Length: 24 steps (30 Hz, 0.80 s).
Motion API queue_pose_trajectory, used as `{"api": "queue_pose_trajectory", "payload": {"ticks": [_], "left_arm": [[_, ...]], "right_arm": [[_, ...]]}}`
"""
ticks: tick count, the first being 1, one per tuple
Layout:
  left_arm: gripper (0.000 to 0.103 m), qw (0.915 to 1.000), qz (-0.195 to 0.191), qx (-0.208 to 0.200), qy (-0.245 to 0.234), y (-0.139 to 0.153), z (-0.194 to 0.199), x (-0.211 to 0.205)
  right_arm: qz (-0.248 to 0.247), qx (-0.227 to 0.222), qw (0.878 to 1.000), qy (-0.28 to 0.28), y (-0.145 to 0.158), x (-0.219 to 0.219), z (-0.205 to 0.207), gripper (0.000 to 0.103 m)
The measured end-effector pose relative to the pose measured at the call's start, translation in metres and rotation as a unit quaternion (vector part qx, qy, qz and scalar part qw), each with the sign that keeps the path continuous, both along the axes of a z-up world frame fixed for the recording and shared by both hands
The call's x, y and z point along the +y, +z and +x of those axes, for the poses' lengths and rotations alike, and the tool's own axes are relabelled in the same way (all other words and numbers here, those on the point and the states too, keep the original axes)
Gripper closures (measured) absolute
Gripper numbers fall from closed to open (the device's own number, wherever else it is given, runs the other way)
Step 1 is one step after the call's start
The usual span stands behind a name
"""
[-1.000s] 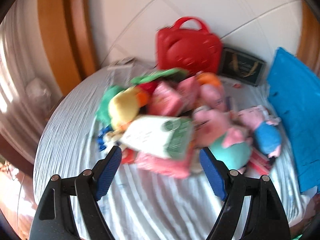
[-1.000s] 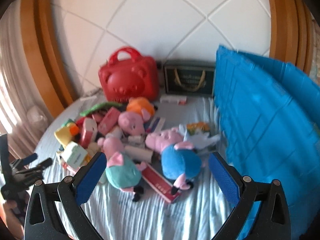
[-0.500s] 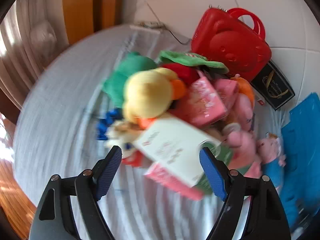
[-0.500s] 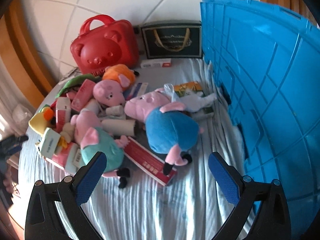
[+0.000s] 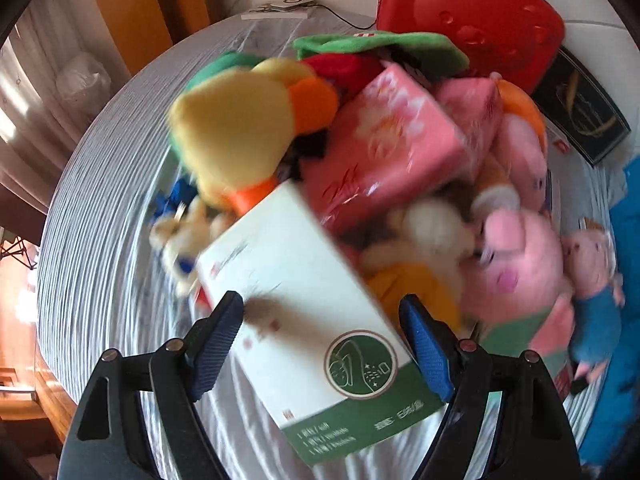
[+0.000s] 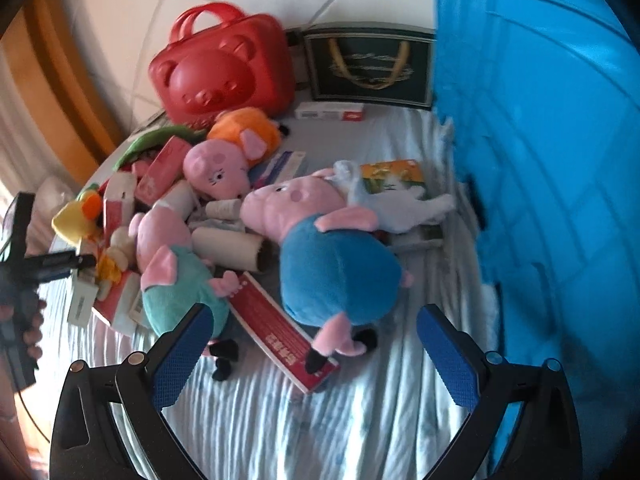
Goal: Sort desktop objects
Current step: 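Grasp the white-green box with the left tool while the right tool grasps the cream plush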
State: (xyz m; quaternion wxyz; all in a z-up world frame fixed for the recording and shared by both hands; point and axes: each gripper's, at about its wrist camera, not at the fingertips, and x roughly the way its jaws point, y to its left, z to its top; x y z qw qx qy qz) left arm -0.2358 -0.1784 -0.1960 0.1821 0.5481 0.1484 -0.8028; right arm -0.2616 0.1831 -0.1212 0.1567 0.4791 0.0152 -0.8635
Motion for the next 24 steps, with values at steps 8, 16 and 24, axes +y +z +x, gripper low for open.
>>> {"api": "queue_pose_trajectory", "payload": {"ticks": [8, 16, 24], "left_arm": [[0.023, 0.9999, 0.005, -0.002, 0.016, -0.024, 0.043, -0.029], [0.055, 0.9985, -0.007, 0.051, -0.019, -0.016, 0.069, -0.042], [0.068, 0.9974, -0.039, 0.053, -0.029, -0.002, 0.079, -0.06]], "right_arm": [[0.004, -0.025, 0.997, 0.076, -0.02, -0.06, -0.013, 0.0], [-0.007, -0.028, 0.991, 0.131, -0.021, -0.137, -0.012, 0.0], [-0.023, -0.039, 0.983, 0.175, -0.029, -0.232, -0.008, 0.015]]}}
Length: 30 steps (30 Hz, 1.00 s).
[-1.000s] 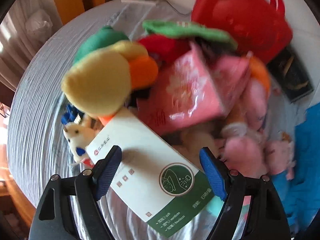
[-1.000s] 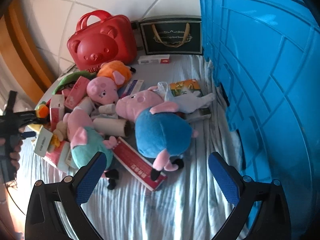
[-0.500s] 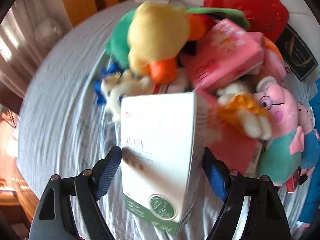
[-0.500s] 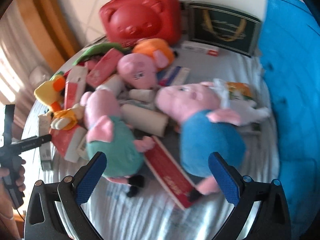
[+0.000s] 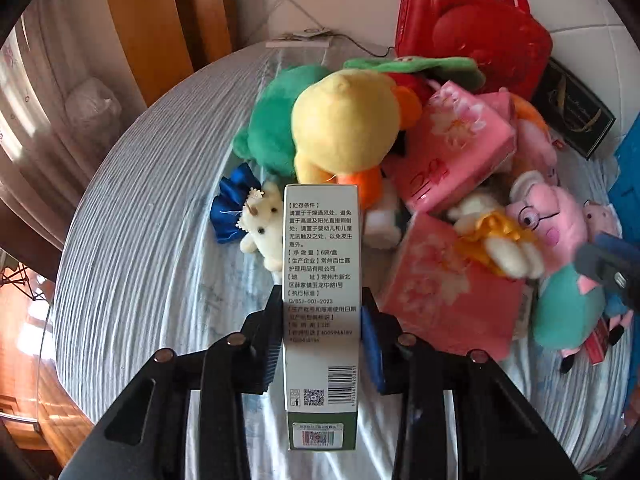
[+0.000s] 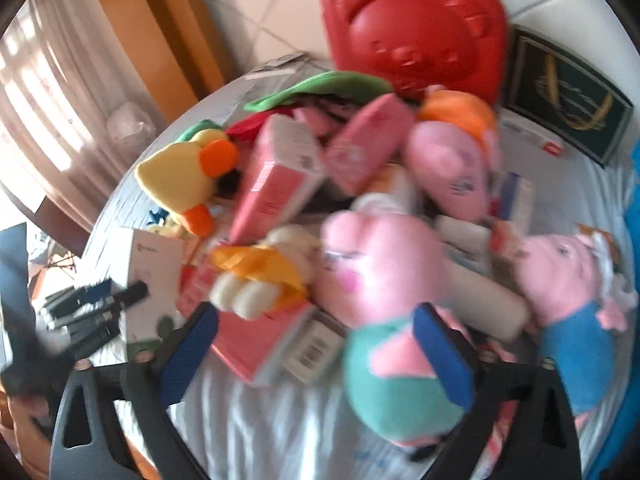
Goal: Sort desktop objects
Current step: 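Grasp the white-green box with the left tool while the right tool grasps the cream plush, then carry the white-green box and cream plush into the blue crate and release both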
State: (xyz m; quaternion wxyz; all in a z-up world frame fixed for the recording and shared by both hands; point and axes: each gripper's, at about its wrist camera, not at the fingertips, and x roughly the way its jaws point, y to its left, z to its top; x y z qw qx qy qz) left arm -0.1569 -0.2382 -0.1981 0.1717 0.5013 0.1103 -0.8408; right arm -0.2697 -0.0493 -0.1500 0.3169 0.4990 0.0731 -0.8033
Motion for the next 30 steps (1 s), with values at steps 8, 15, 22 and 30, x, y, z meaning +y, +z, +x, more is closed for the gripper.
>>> {"api": "queue_pose_trajectory", "payload": {"ticks": [8, 15, 22, 30], "left_arm": [[0.069, 0.9994, 0.019, 0.0, -0.027, -0.003, -0.002, -0.007], [0.069, 0.9986, -0.013, 0.041, -0.03, 0.03, -0.002, -0.005], [0.069, 0.9925, -0.03, 0.106, -0.054, 0.083, 0.006, 0.018], [0.069, 0.9729, -0.043, 0.186, -0.13, 0.145, 0.003, 0.096]], "right_arm": [[0.034, -0.027, 0.999, -0.002, -0.041, -0.06, -0.006, 0.045], [0.017, -0.005, 1.0, -0.013, -0.028, -0.052, 0.004, 0.067], [-0.04, 0.066, 0.997, -0.025, 0.044, -0.015, 0.033, 0.067], [-0.083, 0.184, 0.974, -0.104, 0.133, 0.081, 0.068, 0.067]]}}
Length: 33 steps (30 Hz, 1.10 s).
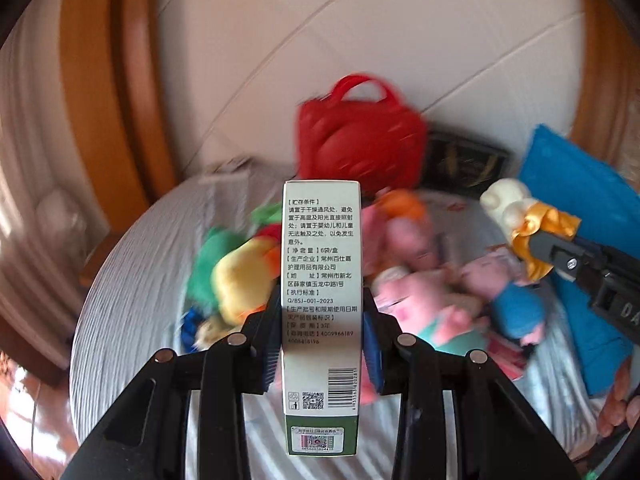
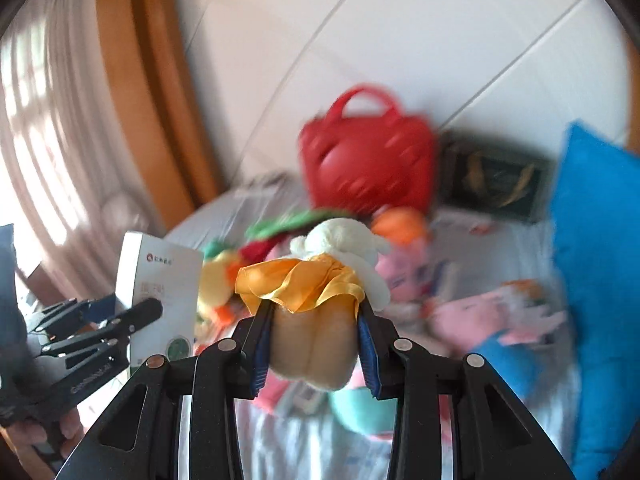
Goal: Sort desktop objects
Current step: 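Carry the white-green box and cream plush into the blue crate and release both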
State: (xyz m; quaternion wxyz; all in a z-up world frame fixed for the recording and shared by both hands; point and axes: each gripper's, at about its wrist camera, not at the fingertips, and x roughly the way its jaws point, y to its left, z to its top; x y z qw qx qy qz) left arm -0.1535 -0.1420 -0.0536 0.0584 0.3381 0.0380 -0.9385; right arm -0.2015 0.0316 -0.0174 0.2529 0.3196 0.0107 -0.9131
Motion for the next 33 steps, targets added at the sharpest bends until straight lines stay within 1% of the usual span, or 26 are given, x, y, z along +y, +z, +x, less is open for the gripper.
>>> {"api": "queue_pose_trajectory", "payload": {"ticks": [3, 5, 6, 9, 11, 12, 14, 16, 21, 24, 25, 26, 27, 30, 33], "left_arm": [[0.069, 0.9987, 0.001, 0.026, -0.043, 0.019, 0.0, 0.044], [0.069, 0.9967, 0.004, 0.039, -0.071, 0.03, -0.003, 0.075], [0.069, 0.9952, 0.005, 0.045, -0.087, 0.036, -0.004, 0.092], [0.069, 0.9896, 0.008, 0.061, -0.13, 0.054, -0.007, 0.143], [0.069, 0.9844, 0.013, 0.074, -0.159, 0.068, -0.008, 0.177], [0.069, 0.9806, 0.015, 0.083, -0.177, 0.077, -0.008, 0.2], [0.069, 0.9753, 0.017, 0.095, -0.199, 0.088, -0.007, 0.231], [0.069, 0.9677, 0.019, 0.109, -0.227, 0.101, -0.004, 0.27], [0.069, 0.9546, 0.019, 0.133, -0.266, 0.125, 0.002, 0.345], [0.069, 0.9481, 0.016, 0.145, -0.283, 0.138, 0.007, 0.386], [0.069, 0.9473, 0.012, 0.147, -0.284, 0.138, 0.008, 0.398], [0.069, 0.9481, -0.005, 0.157, -0.277, 0.14, 0.01, 0.41], [0.069, 0.9468, -0.011, 0.16, -0.279, 0.141, 0.01, 0.422], [0.069, 0.9411, 0.009, 0.139, -0.308, 0.144, 0.006, 0.448], [0.069, 0.9413, -0.01, 0.139, -0.307, 0.143, 0.003, 0.474]], "right_arm": [[-0.007, 0.041, 0.998, -0.047, 0.027, 0.052, 0.019, 0.067], [-0.008, 0.061, 0.995, -0.076, 0.04, 0.084, 0.029, 0.067], [-0.01, 0.072, 0.993, -0.097, 0.049, 0.108, 0.036, 0.067], [-0.012, 0.094, 0.986, -0.14, 0.067, 0.159, 0.052, 0.067], [-0.015, 0.109, 0.98, -0.166, 0.079, 0.196, 0.064, 0.067], [-0.017, 0.118, 0.976, -0.182, 0.086, 0.218, 0.072, 0.066], [-0.016, 0.131, 0.969, -0.209, 0.094, 0.25, 0.082, 0.066], [-0.01, 0.141, 0.96, -0.241, 0.1, 0.289, 0.092, 0.066], [0.007, 0.15, 0.942, -0.301, 0.106, 0.372, 0.103, 0.066], [0.017, 0.152, 0.934, -0.322, 0.106, 0.409, 0.104, 0.066], [0.019, 0.15, 0.933, -0.326, 0.105, 0.419, 0.103, 0.066], [0.021, 0.149, 0.932, -0.33, 0.103, 0.43, 0.101, 0.066], [0.023, 0.146, 0.931, -0.333, 0.101, 0.441, 0.1, 0.066], [0.026, 0.138, 0.93, -0.34, 0.096, 0.465, 0.098, 0.066], [0.024, 0.13, 0.931, -0.341, 0.088, 0.49, 0.097, 0.066]]}}
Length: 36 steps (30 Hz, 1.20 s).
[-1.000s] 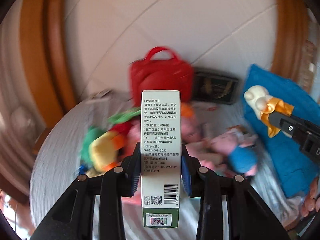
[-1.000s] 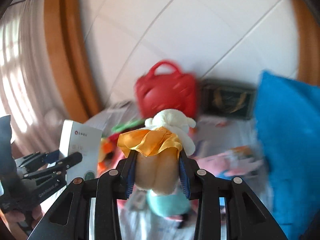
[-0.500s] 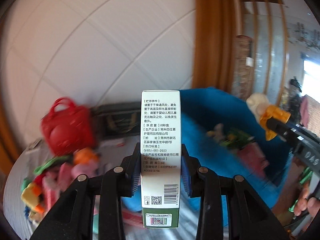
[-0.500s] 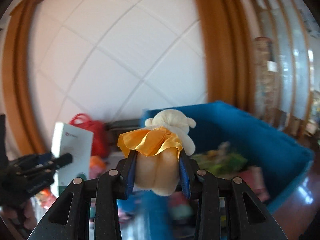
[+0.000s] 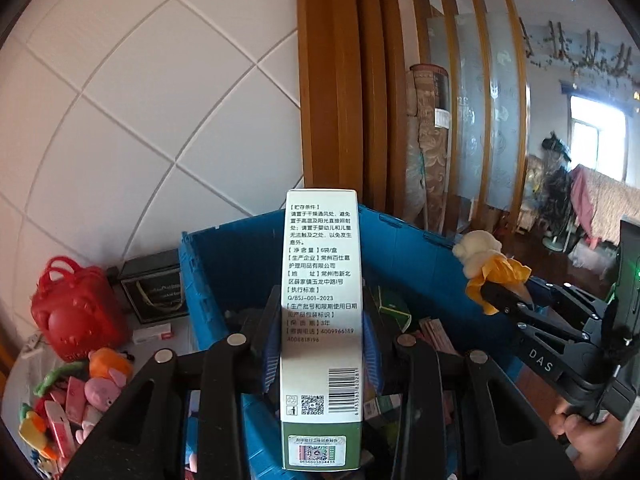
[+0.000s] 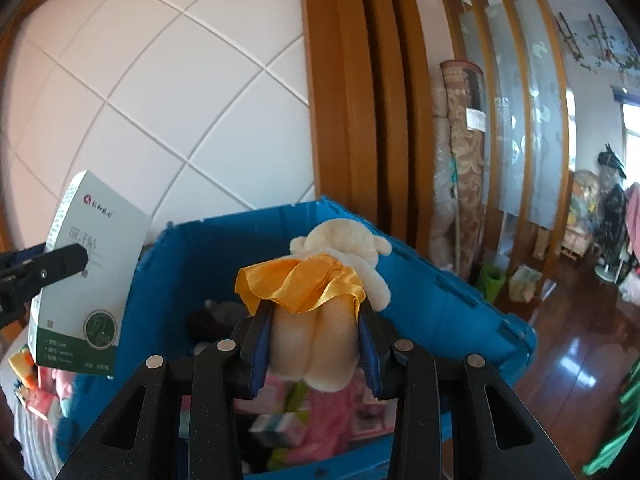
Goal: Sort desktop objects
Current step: 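Carry the white-green box and cream plush into the blue crate and release both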
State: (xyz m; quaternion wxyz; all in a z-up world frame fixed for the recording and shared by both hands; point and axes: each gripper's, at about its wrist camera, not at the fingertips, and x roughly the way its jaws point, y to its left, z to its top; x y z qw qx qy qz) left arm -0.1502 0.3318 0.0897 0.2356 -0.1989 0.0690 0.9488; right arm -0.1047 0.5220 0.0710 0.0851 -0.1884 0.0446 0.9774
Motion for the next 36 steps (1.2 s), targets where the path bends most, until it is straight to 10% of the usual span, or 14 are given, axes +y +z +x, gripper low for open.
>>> {"api": "queue_pose_trajectory", "payload": {"ticks": [15, 22, 26, 33, 36], "left_arm": [[0.067, 0.9947, -0.072, -0.069, 0.023, -0.035, -0.018, 0.054], [0.035, 0.9944, -0.087, -0.052, 0.033, -0.036, -0.008, 0.056], [0.034, 0.9942, -0.087, -0.053, 0.034, -0.035, -0.011, 0.056], [0.034, 0.9945, -0.079, -0.056, 0.039, -0.034, -0.015, 0.052], [0.034, 0.9951, -0.072, -0.052, 0.043, -0.033, -0.014, 0.05]], "right_arm": [[0.005, -0.062, 0.998, 0.013, -0.041, 0.031, -0.036, 0.065], [-0.001, -0.083, 0.996, 0.014, -0.057, 0.034, -0.051, 0.065], [0.006, -0.09, 0.996, 0.007, -0.06, 0.033, -0.056, 0.062], [0.02, -0.066, 0.998, -0.016, -0.048, 0.033, -0.05, 0.003], [0.028, -0.064, 0.997, -0.02, -0.047, 0.032, -0.05, 0.0]]}}
